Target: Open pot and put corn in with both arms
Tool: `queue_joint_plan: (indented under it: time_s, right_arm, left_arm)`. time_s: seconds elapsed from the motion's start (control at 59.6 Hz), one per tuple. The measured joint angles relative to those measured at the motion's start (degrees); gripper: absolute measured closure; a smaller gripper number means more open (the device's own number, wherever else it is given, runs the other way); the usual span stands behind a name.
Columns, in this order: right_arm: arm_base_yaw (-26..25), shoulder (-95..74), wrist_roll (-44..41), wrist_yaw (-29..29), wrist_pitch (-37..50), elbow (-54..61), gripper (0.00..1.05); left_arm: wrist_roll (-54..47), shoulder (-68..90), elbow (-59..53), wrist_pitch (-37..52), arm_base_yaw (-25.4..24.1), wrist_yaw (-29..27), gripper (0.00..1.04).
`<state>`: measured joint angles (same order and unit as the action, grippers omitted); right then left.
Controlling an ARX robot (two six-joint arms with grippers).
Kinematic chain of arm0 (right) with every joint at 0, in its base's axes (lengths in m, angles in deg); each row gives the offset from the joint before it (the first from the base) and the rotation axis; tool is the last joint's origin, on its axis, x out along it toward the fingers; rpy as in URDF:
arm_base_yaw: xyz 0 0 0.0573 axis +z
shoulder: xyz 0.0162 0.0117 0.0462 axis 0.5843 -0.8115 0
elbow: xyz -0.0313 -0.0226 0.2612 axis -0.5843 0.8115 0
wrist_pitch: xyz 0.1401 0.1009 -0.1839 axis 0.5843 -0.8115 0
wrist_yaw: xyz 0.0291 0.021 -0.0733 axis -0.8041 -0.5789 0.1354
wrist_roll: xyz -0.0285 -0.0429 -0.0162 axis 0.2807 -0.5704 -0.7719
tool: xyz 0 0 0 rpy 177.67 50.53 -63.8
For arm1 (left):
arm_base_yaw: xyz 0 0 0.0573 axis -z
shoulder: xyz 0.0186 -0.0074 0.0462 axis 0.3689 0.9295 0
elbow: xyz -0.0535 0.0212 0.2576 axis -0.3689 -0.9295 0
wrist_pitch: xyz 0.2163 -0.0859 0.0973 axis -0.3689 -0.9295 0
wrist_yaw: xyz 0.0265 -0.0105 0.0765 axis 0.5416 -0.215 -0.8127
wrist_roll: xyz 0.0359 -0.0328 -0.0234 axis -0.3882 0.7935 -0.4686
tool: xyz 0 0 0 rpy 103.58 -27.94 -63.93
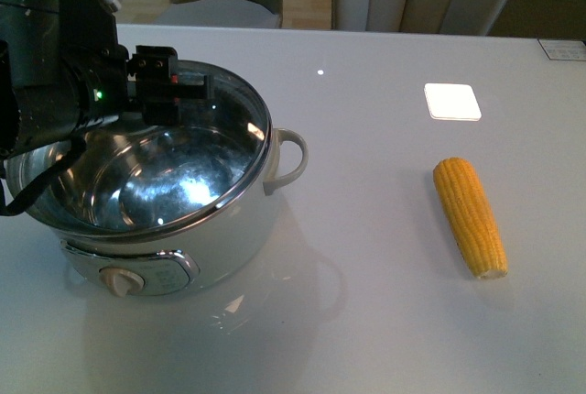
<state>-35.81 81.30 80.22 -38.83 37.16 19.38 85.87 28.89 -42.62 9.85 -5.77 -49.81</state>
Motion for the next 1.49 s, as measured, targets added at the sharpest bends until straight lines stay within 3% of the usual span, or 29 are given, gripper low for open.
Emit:
queue_joint_plan:
  time_s: [0.151, 0.302, 0.587, 0.789, 0.957, 1.494]
  right_arm:
    - [0.0, 0.0, 0.0, 0.02, 0.0, 0.0, 0.09]
    - [0.0, 0.0, 0.0, 0.0, 0.0, 0.0, 0.09]
    - [0.0, 0.0, 0.0, 0.0, 0.0, 0.0, 0.09]
    - [0.0, 0.0, 0.0, 0.02, 0.0, 0.0, 0.09]
    - [0.0, 0.0, 0.0, 0.0, 0.0, 0.0, 0.09]
    - [0.0, 0.0, 0.0, 0.0, 0.0, 0.0, 0.09]
  left_arm:
    - [-0.63, -5.92, 0.04, -0.02, -3.1, 0.28, 0.63]
    - [-2.38, -11.69, -2.97, 3.3, -9.86, 1.84, 0.63]
    - [-5.66, -12.0, -13.88, 14.03, -31.15, 9.66, 0.63]
    - [-8.02, 1.05, -15.74, 27.15, -42.42, 14.8, 0.63]
    - [-7.89, 14.1, -12.83, 31.3, -44.83, 15.45, 0.63]
    - [-8.13, 36.68, 2.6, 36.0, -44.39, 16.41, 0.63]
